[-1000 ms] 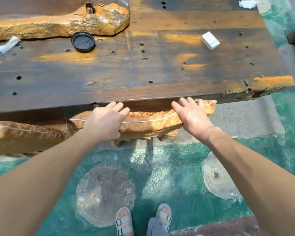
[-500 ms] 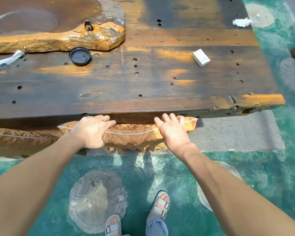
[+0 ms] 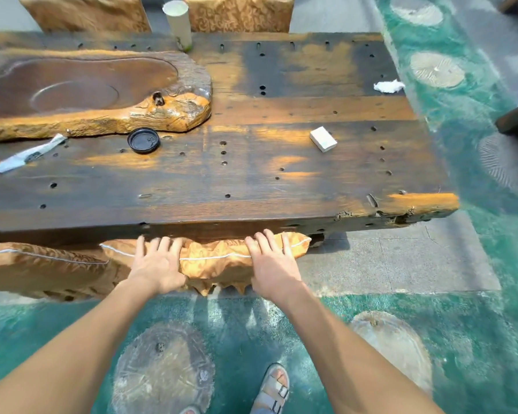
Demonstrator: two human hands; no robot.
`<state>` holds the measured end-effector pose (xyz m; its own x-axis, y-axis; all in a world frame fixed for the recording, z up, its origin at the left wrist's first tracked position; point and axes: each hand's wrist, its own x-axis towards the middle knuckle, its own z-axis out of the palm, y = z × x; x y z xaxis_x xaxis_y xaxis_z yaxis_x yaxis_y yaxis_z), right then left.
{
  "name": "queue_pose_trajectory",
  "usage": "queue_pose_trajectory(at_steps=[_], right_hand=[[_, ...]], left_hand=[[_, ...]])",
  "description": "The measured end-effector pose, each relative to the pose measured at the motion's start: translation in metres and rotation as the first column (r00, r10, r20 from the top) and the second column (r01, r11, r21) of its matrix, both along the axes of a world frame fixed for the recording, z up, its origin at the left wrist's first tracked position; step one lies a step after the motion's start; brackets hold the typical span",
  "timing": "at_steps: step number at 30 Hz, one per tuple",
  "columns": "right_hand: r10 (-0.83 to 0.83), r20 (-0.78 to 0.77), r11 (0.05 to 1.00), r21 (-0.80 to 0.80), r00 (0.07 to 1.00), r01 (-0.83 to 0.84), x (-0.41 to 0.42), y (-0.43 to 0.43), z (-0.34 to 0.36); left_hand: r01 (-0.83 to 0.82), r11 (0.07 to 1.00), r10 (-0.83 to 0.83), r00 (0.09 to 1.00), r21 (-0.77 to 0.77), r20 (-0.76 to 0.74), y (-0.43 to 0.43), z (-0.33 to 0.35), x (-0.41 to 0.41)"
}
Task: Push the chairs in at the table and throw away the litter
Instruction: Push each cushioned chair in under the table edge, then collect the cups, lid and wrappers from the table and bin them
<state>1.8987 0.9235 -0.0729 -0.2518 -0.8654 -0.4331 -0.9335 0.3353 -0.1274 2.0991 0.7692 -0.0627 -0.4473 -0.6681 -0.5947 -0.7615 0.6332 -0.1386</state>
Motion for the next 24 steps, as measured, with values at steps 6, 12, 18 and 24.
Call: queue_pose_trajectory(at_steps=[6, 12, 18, 24], right_hand=[[-0.023, 0.087, 0.998, 0.061, 0.996, 0.018, -0.013, 0.019, 0.013], [-0.105, 0.175, 0.983, 0.164, 0.979, 0.076, -0.02, -0.004, 0.036], [-0.152, 0.025, 0.933, 0.335, 0.988, 0.135, -0.002, -0.062, 0.057], [-0.111, 0.157, 0.989, 0.117, 0.981, 0.093, 0.045, -0.151, 0.067]], left_hand=[[-0.065, 0.986, 0.073, 0.996, 0.152, -0.047, 0.011, 0.017, 0.003], [-0.09, 0.937, 0.14, 0.982, 0.339, -0.128, -0.013, 0.035, 0.006], [-0.11, 0.876, 0.292, 0.896, 0.47, -0.334, -0.04, 0.051, 0.028], [-0.396, 0.849, 0.526, 0.685, 0.349, -0.503, -0.082, 0.081, 0.094]])
